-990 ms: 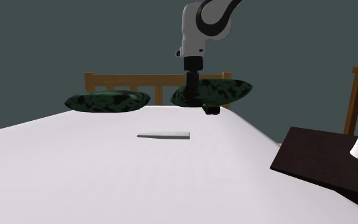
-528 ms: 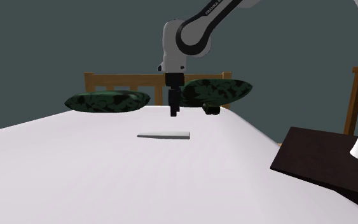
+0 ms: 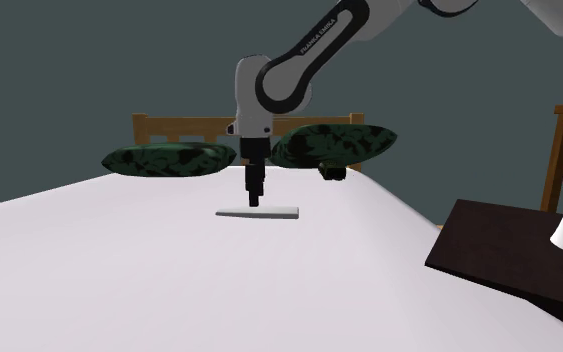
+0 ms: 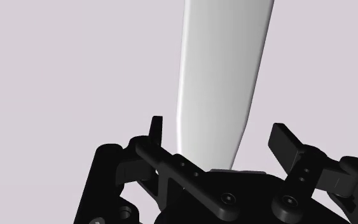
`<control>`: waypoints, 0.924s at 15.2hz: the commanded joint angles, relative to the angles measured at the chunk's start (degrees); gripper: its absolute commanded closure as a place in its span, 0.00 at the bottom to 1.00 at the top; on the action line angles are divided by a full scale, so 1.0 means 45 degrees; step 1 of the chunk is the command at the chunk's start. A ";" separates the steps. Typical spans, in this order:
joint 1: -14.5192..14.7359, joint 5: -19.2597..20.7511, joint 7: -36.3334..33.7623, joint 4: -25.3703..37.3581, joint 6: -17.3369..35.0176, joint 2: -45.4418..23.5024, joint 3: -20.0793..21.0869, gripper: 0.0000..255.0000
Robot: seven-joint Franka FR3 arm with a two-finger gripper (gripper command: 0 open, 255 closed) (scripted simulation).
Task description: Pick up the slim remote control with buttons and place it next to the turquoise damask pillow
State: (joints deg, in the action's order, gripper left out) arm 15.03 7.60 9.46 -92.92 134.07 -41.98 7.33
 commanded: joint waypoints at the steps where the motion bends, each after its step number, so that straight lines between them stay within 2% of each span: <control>1: 0.0043 0.0039 -0.0024 0.0146 0.0184 -0.0325 -0.0029 0.00; 12: 0.0077 0.0093 -0.0053 0.0244 0.0533 -0.0773 -0.0082 0.00; 13: 0.0077 0.0093 -0.0053 0.0244 0.0533 -0.0773 -0.0082 1.00; 14: 0.0077 0.0093 -0.0053 0.0244 0.0533 -0.0773 -0.0082 1.00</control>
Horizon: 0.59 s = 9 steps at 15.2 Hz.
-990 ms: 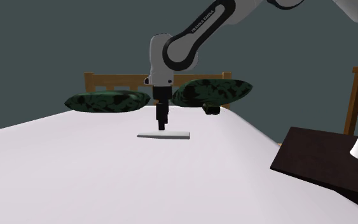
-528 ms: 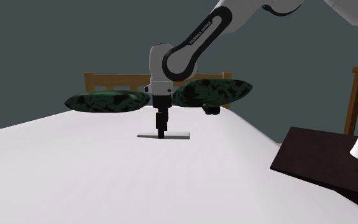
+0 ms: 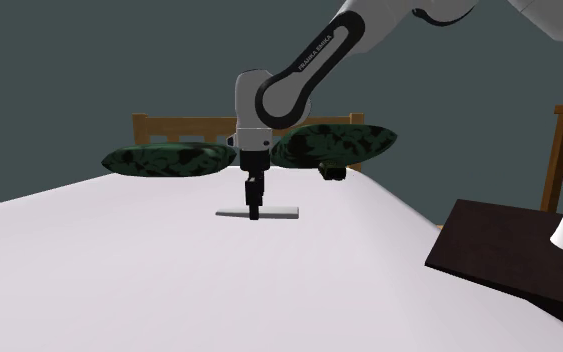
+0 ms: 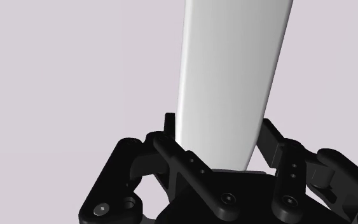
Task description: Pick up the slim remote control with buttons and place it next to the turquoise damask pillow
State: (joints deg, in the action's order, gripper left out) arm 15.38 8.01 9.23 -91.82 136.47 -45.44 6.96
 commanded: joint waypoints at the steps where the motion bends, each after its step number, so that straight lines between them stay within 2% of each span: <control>1: 0.0000 0.0000 0.0001 -0.0002 0.0001 -0.0002 0.0000 1.00; 9: -0.0010 -0.0014 0.0008 -0.0034 -0.0092 0.0124 0.0015 1.00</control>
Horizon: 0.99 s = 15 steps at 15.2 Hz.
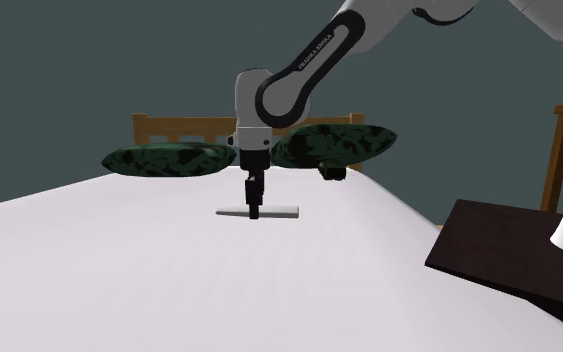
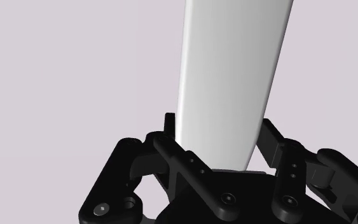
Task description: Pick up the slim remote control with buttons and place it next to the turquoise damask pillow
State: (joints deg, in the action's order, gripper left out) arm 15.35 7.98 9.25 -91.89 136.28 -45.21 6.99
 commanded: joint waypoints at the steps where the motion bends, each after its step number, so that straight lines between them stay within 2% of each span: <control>1: -0.0015 -0.0022 0.0013 -0.0053 -0.0146 0.0202 0.0024 1.00; 15: -0.0146 -0.0248 0.0154 -0.0162 -0.1644 0.1813 0.0217 1.00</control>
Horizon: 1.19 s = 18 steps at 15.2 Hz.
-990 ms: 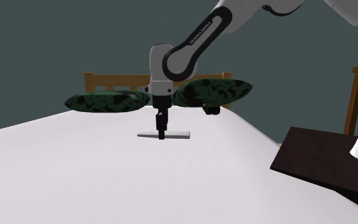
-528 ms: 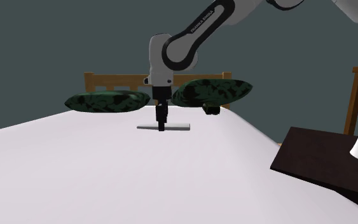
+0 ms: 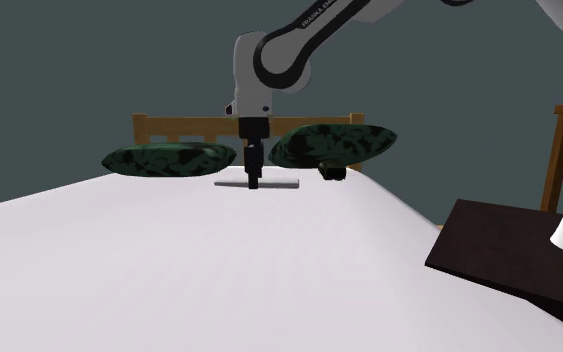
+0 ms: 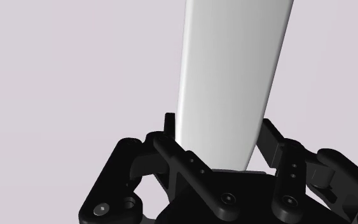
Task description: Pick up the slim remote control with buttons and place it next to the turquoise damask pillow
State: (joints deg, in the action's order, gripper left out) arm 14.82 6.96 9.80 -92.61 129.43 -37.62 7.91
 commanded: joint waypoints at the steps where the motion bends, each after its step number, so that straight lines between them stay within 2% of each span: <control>1: -0.0034 -0.0037 0.0042 0.0012 -0.0240 0.0230 0.0024 1.00; 18: -0.0123 -0.0300 0.0217 0.0731 -0.2402 0.1685 0.0189 1.00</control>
State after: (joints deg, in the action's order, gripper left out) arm 14.33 5.70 10.71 -89.23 119.13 -30.63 8.72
